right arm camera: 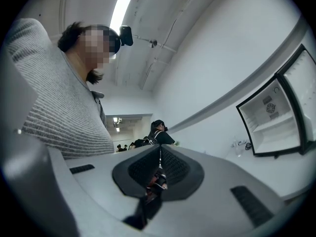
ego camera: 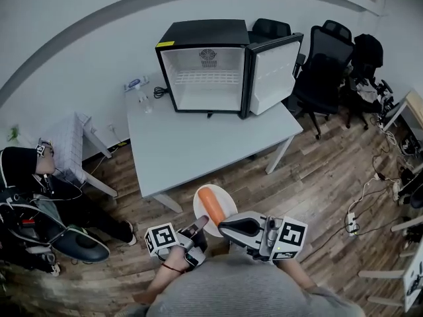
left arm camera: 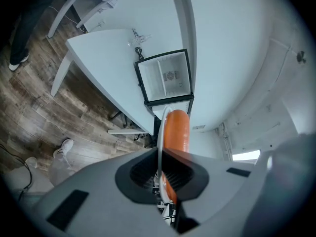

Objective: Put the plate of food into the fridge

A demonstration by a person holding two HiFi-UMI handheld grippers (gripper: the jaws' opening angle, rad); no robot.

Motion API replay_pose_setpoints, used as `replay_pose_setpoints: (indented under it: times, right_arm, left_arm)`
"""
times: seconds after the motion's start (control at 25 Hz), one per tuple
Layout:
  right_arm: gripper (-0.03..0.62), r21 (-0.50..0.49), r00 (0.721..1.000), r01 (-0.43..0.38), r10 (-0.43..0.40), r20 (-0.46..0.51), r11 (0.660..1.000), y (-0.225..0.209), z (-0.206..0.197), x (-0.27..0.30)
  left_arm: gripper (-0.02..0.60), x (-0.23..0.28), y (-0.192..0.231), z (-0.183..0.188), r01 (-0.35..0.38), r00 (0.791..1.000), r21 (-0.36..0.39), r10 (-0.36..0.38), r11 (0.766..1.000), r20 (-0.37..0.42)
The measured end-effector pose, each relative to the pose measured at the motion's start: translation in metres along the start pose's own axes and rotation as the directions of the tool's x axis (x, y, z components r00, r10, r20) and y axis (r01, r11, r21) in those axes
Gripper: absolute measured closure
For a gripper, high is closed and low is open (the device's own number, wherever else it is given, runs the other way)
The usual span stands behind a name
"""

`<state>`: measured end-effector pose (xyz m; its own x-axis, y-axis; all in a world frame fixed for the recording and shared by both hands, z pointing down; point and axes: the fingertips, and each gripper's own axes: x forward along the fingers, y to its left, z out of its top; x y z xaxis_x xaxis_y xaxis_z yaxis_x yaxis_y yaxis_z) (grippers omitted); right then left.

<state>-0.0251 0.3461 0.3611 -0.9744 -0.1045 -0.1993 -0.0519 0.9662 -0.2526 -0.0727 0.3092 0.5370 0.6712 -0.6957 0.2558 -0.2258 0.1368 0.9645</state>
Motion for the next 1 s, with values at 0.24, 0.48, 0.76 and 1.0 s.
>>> replay_pose_setpoints:
  times: [0.24,0.48,0.76,1.0]
  right_arm:
    - [0.580,-0.006,0.998,0.031,-0.030,0.051,1.000,-0.046,0.032,-0.023]
    - [0.580,-0.031,0.999,0.039,-0.037,0.039,0.999,-0.090,0.050,-0.036]
    - [0.580,-0.025,0.998,0.029,-0.027,0.064,0.999,-0.141,0.066,-0.043]
    - [0.580,-0.028,0.998,0.020,-0.018,0.055,0.999,-0.182,0.076,-0.053]
  left_arm:
    - [0.557,0.037,-0.023,0.019,0.003,1.000,0.015,-0.004,1.000,0.010]
    - [0.557,0.076,-0.040,0.038,0.009,1.000,0.030,-0.010,1.000,0.007]
    - [0.557,0.120,-0.047,0.062,0.009,1.000,0.029,-0.010,1.000,0.008]
    - [0.557,0.155,-0.053,0.080,0.009,1.000,0.032,-0.009,0.999,0.016]
